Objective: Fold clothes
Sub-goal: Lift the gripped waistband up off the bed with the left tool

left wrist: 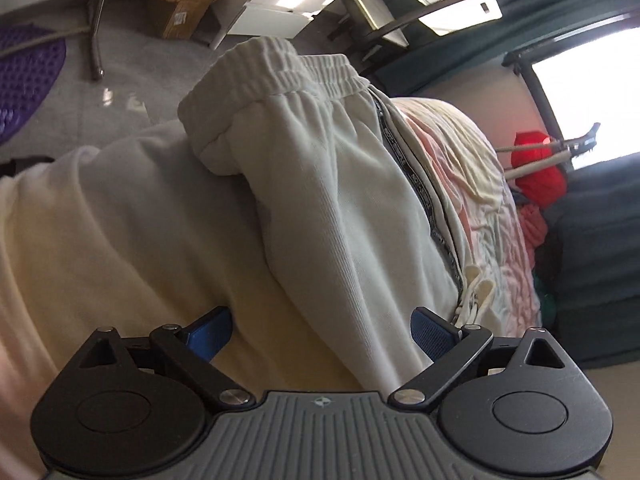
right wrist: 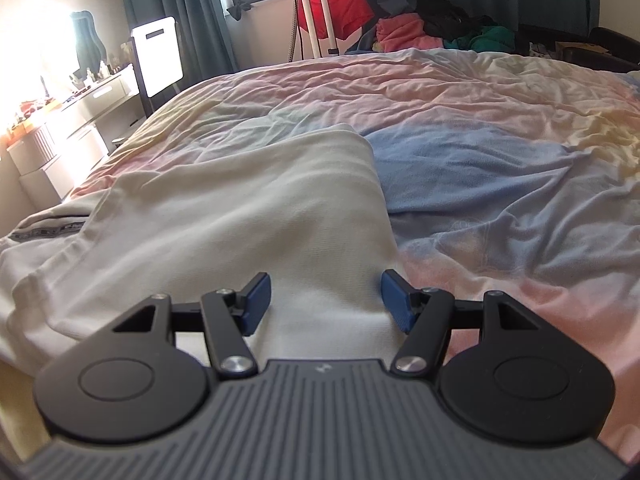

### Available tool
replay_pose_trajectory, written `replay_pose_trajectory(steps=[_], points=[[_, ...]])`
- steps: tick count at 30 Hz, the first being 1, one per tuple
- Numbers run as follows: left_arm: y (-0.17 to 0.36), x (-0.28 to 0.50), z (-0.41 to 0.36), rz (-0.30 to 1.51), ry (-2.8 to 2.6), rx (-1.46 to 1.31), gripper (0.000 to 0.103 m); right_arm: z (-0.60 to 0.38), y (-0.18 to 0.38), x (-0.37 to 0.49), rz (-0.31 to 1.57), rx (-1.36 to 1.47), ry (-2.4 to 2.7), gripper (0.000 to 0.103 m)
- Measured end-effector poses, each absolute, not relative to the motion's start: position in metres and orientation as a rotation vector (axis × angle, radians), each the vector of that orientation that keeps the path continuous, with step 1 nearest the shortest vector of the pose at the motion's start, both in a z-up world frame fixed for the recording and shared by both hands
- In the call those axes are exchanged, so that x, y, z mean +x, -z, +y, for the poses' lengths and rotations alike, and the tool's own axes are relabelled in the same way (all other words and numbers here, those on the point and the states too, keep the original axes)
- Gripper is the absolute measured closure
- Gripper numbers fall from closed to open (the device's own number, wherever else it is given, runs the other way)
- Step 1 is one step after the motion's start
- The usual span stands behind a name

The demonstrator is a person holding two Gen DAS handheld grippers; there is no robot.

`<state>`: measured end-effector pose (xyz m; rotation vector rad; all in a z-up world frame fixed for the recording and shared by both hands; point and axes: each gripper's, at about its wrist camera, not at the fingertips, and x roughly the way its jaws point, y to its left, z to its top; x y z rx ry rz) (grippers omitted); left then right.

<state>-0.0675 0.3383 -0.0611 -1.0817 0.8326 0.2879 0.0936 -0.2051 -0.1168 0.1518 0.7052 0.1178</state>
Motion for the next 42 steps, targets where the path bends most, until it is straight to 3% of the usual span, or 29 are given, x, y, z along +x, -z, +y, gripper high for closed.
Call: replay_pose_trajectory(steps=[6, 8, 14, 18, 25, 34, 42], points=[[0.078, -0.065, 0.361, 0.632, -0.357, -1.19, 0.009, -0.207, 0.112, 0.092, 0.679, 0.184, -0.129, 0.038], [0.076, -0.061, 0.363, 0.571, -0.371, -1.159, 0.028, -0.206, 0.106, 0.089, 0.646, 0.189, -0.15, 0.038], [0.087, -0.053, 0.375, 0.536, -0.448, -1.188, 0.06, -0.177, 0.097, 0.079, 0.593, 0.05, -0.248, 0.04], [0.089, -0.049, 0.38, 0.528, -0.45, -1.172, 0.061, -0.167, 0.125, 0.092, 0.721, 0.002, -0.25, 0.04], [0.062, -0.033, 0.367, 0.516, -0.453, -0.975, 0.083, -0.169, 0.126, 0.09, 0.709, 0.015, -0.253, 0.04], [-0.031, 0.007, 0.285, 0.407, -0.454, -0.554, 0.086, -0.179, 0.118, 0.089, 0.696, 0.071, -0.242, 0.041], [-0.113, 0.049, 0.128, 0.211, -0.304, -0.189, 0.087, -0.226, 0.099, 0.086, 0.636, 0.252, -0.125, 0.041]])
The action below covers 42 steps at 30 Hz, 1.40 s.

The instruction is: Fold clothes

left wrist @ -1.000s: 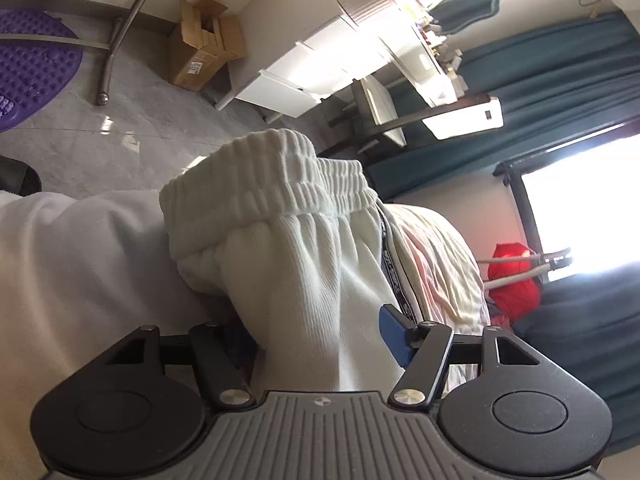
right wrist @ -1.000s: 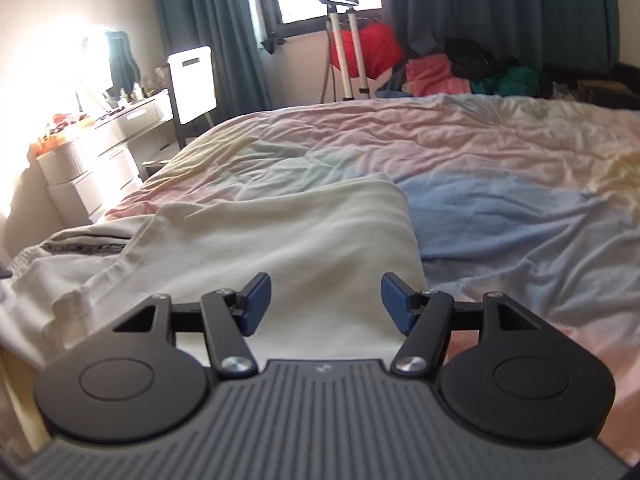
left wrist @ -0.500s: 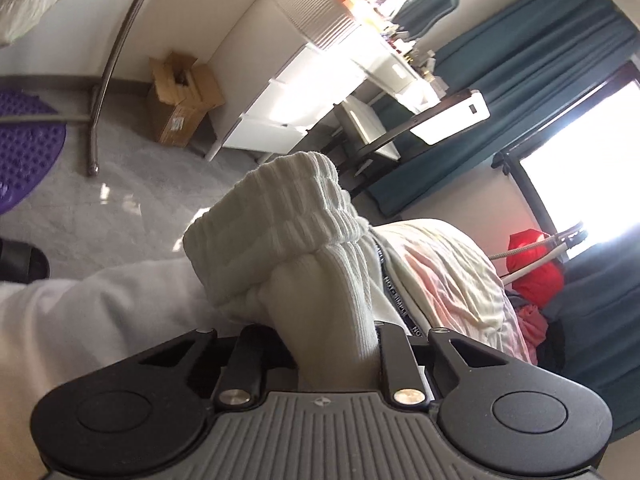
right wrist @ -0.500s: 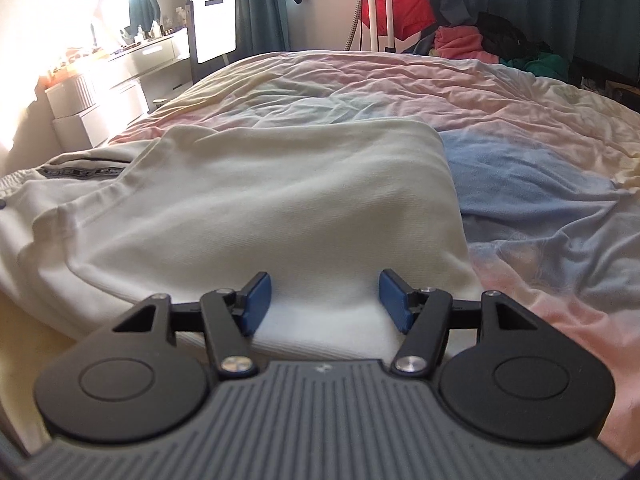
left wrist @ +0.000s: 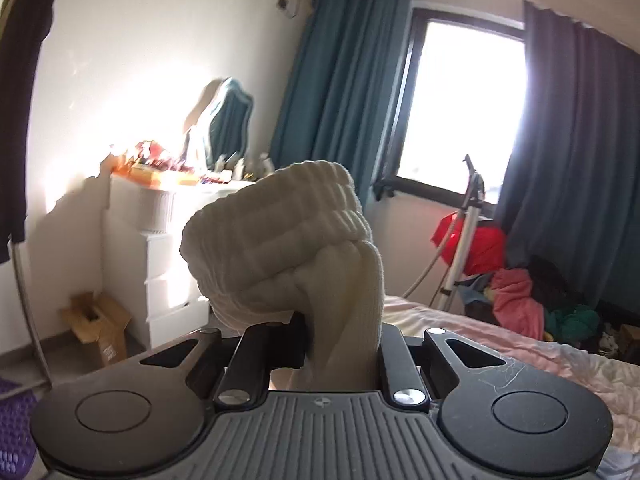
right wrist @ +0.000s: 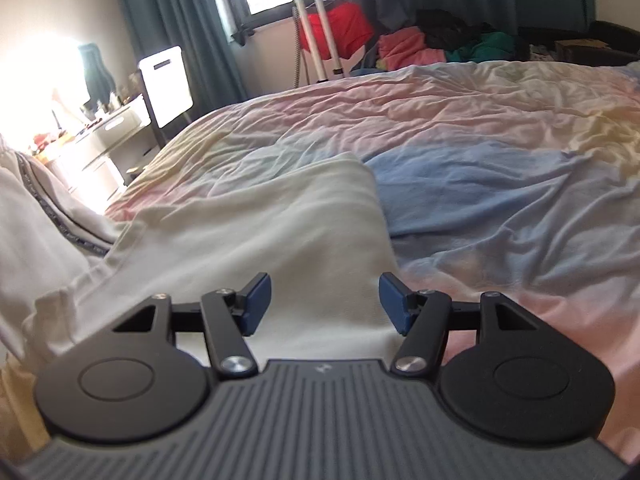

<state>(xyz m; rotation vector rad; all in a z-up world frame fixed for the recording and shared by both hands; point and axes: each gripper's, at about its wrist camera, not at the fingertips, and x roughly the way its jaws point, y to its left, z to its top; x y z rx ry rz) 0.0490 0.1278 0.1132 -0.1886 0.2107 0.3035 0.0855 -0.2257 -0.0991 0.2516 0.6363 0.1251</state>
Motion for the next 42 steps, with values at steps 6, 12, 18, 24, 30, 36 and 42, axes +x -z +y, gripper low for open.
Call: replay_pose_trajectory(steps=[6, 12, 18, 24, 30, 36, 42], points=[[-0.12, 0.06, -0.024, 0.106, -0.165, -0.053, 0.087, -0.274, 0.09, 0.083, 0.586, 0.396, 0.028, 0.041], [-0.043, 0.067, -0.155, 0.152, -0.001, 0.131, 0.087, -0.328, 0.085, 0.069, 0.51, 0.563, 0.187, 0.038], [0.062, 0.071, -0.221, 0.265, 0.094, 0.423, 0.074, -0.357, 0.09, 0.058, 0.427, 0.718, 0.245, 0.038], [0.085, 0.091, -0.219, 0.353, 0.144, 0.503, 0.008, -0.362, 0.1, 0.061, 0.404, 0.877, 0.131, 0.038], [0.076, 0.066, -0.178, 0.47, 0.281, 0.635, 0.001, -0.351, 0.115, 0.076, 0.464, 1.025, -0.09, 0.038], [0.063, 0.032, -0.115, 0.54, 0.33, 0.642, 0.0, -0.32, 0.112, 0.092, 0.533, 0.98, -0.262, 0.024], [0.064, 0.024, -0.063, 0.596, 0.264, 0.492, 0.0, -0.291, 0.115, 0.1, 0.61, 0.928, -0.333, 0.024]])
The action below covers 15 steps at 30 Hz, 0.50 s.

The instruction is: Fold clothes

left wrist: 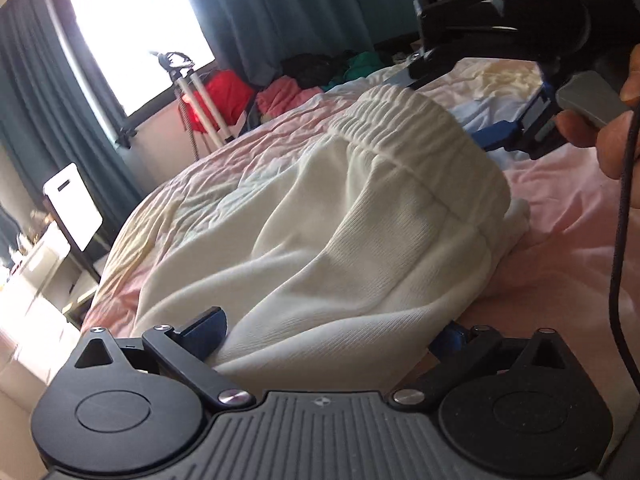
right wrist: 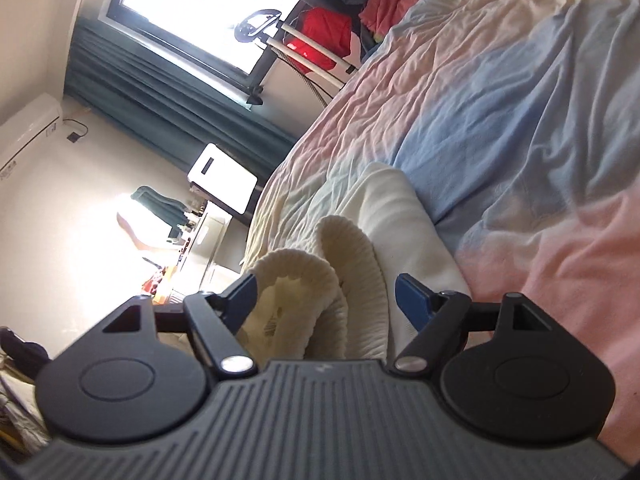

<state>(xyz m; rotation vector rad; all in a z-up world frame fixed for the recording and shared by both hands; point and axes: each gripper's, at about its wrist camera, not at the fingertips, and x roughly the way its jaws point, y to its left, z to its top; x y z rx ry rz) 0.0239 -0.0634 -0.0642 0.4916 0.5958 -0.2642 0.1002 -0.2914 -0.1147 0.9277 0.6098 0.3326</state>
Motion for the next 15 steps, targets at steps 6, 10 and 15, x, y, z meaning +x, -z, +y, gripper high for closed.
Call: replay_pose_trajectory(steps=[6, 10, 15], points=[[0.054, 0.022, -0.041, 0.614, 0.214, 0.381, 0.0, -0.285, 0.11, 0.108, 0.696, 0.77, -0.329, 0.034], [0.056, 0.011, -0.046, 0.595, 0.205, 0.406, 0.0, -0.264, 0.103, 0.136, 0.714, 0.627, -0.403, 0.042], [0.063, 0.002, -0.051, 0.577, 0.202, 0.424, 0.0, -0.253, 0.109, 0.187, 0.763, 0.584, -0.499, 0.048]])
